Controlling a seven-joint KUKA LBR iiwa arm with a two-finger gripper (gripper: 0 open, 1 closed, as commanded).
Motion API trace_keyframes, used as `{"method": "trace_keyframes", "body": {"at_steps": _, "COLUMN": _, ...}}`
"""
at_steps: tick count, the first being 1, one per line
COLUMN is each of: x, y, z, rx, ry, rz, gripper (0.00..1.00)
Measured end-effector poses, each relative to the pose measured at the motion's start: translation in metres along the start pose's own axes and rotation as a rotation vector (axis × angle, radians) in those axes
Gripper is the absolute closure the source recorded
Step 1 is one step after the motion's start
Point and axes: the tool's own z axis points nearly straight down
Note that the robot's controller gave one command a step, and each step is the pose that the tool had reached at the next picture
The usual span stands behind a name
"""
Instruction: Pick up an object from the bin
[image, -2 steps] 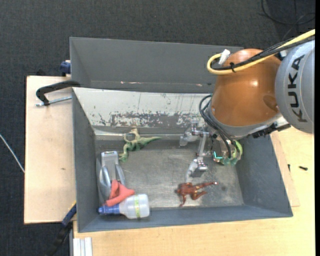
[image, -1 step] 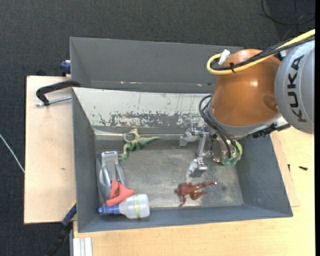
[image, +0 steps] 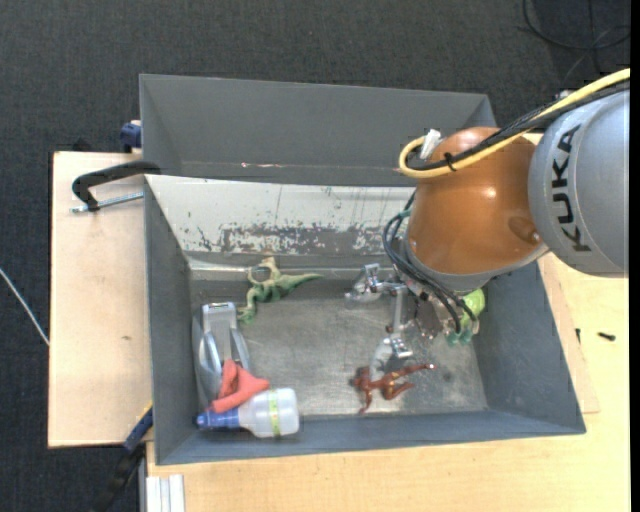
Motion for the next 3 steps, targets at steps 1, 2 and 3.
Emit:
{"method": "trace_keyframes", "body": {"at_steps": 1, "x": -0.001, "y": -0.01, "z": 0.039, "rx": 0.002, "ry": -0.014, "rz": -0.042, "gripper": 0.0}}
{"method": "trace_keyframes", "body": {"at_steps": 2, "x": 0.009, "y": -0.036, "z": 0.125, "rx": 0.001, "ry": 0.011, "rz": -0.187, "gripper": 1.0}}
{"method": "trace_keyframes", "body": {"at_steps": 3, "x": 0.009, "y": -0.036, "z": 0.125, "rx": 0.001, "ry": 0.011, "rz": -0.187, "gripper": 1.0}}
